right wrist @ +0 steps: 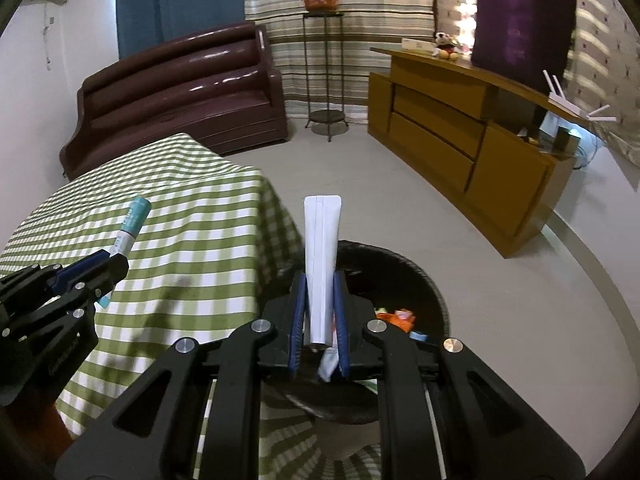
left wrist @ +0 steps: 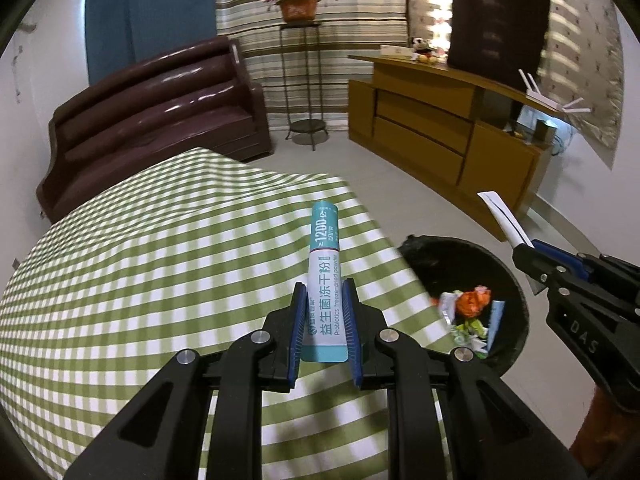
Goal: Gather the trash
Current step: 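Carry both tubes over the black bin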
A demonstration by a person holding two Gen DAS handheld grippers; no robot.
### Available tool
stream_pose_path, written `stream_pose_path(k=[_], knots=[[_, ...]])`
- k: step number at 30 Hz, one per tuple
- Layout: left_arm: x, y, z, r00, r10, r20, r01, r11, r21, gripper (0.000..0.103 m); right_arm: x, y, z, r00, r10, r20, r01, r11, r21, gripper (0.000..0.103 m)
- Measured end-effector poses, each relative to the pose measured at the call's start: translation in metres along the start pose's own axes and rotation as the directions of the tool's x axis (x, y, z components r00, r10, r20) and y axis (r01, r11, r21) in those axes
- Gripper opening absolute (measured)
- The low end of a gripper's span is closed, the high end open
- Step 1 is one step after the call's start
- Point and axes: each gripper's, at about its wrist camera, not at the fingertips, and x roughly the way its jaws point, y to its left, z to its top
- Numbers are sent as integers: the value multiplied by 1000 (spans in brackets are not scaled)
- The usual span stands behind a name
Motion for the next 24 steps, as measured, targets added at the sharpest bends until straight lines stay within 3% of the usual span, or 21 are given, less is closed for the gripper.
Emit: stream_pose_path(k=[12,24], knots=[[20,-50,13,998,-60,8,60,997,56,20,7,-31,-7,999,-48,-13,48,998,46,14],[42,-75,14,996,-82,-16,83,992,93,20,21,-54,-13,997,-63,-32,66,994,87,14]])
